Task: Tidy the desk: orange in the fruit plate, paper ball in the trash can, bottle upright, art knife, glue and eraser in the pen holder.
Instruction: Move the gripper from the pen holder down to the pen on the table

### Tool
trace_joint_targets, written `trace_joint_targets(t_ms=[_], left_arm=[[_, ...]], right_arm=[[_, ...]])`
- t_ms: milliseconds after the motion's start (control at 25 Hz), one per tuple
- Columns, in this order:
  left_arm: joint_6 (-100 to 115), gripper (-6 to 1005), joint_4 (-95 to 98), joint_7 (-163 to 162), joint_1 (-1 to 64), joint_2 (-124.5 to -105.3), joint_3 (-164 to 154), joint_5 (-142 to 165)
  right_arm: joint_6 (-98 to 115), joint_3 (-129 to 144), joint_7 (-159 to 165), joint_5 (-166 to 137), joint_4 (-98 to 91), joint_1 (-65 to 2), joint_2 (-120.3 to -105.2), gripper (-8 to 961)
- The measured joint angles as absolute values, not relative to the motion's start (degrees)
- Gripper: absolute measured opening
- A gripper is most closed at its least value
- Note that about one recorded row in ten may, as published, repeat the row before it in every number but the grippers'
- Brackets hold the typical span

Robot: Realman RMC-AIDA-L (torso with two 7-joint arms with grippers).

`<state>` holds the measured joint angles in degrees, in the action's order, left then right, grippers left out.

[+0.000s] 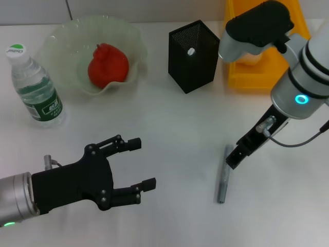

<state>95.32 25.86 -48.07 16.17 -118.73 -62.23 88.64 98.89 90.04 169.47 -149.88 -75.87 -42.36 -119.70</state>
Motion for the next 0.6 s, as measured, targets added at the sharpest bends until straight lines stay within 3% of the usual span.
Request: trace_joint_targets(t_ms=[600], left_arm=[[94.73,842,25.88,-47.85,16.70,-118.74,-62.22,88.67]], right_arm=[[90.30,92.65,169.47,-148.15,-67.14,-44.15,-119.89,771]])
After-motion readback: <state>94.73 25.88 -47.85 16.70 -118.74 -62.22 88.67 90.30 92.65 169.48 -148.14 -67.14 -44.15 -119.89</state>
